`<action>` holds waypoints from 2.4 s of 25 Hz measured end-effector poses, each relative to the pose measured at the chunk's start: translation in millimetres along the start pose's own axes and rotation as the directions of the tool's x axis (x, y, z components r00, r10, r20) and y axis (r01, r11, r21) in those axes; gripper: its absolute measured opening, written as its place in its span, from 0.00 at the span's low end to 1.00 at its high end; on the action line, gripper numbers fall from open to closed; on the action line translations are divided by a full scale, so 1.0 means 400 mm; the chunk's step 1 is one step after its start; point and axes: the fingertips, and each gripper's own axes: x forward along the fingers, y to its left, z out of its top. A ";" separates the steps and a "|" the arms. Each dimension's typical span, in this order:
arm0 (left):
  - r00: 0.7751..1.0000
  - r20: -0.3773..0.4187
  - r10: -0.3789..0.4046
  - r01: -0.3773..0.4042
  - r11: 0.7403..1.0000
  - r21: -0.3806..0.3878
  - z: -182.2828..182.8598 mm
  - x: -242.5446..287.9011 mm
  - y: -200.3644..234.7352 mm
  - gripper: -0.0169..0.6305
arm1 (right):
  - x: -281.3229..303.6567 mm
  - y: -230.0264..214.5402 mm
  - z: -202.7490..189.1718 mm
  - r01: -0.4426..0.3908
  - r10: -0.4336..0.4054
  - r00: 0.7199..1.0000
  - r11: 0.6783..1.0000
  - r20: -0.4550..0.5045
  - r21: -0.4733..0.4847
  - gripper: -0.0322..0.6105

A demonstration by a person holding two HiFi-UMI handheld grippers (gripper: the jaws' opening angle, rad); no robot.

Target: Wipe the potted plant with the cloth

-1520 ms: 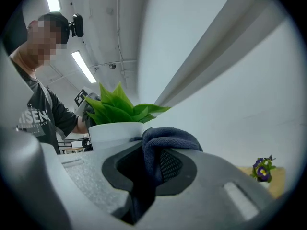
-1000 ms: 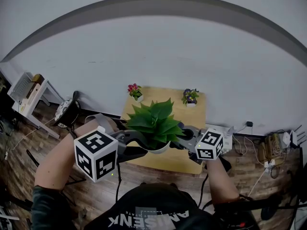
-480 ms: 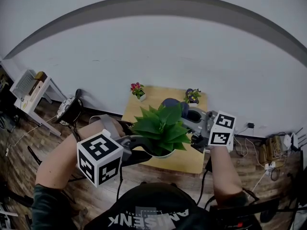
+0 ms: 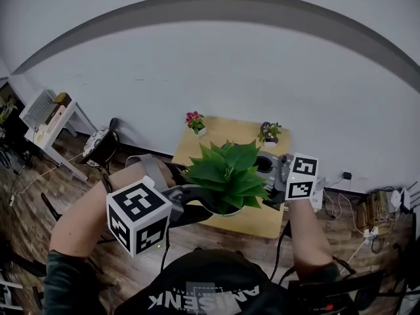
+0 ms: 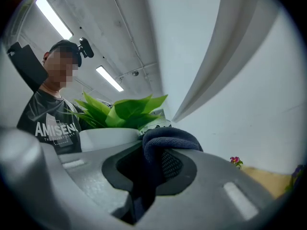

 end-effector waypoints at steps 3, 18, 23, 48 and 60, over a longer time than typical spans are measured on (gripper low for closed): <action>1.000 -0.007 -0.019 0.019 1.000 -0.007 -0.005 -0.001 -0.005 0.07 | 0.000 0.001 -0.035 -0.023 0.024 0.999 1.000 -0.036 0.019 0.13; 0.998 -0.052 0.037 -0.046 0.983 -0.178 -0.076 -0.004 0.060 0.07 | -0.042 -0.037 -0.207 0.147 -0.139 0.987 0.985 -0.083 0.091 0.13; 0.989 -0.121 0.087 -0.120 0.948 -0.293 -0.098 0.027 0.095 0.07 | -0.089 0.011 -0.215 0.275 -0.274 0.960 0.961 -0.052 0.014 0.13; 0.966 -0.246 0.082 -0.242 0.625 -0.742 -0.249 0.114 0.355 0.07 | 0.097 -0.004 -0.045 0.624 -0.647 0.758 0.685 0.079 -0.376 0.13; 0.972 -0.218 0.086 -0.225 0.600 -0.768 -0.252 0.097 0.360 0.06 | 0.045 -0.086 -0.163 0.699 -0.724 0.690 0.661 0.015 -0.273 0.13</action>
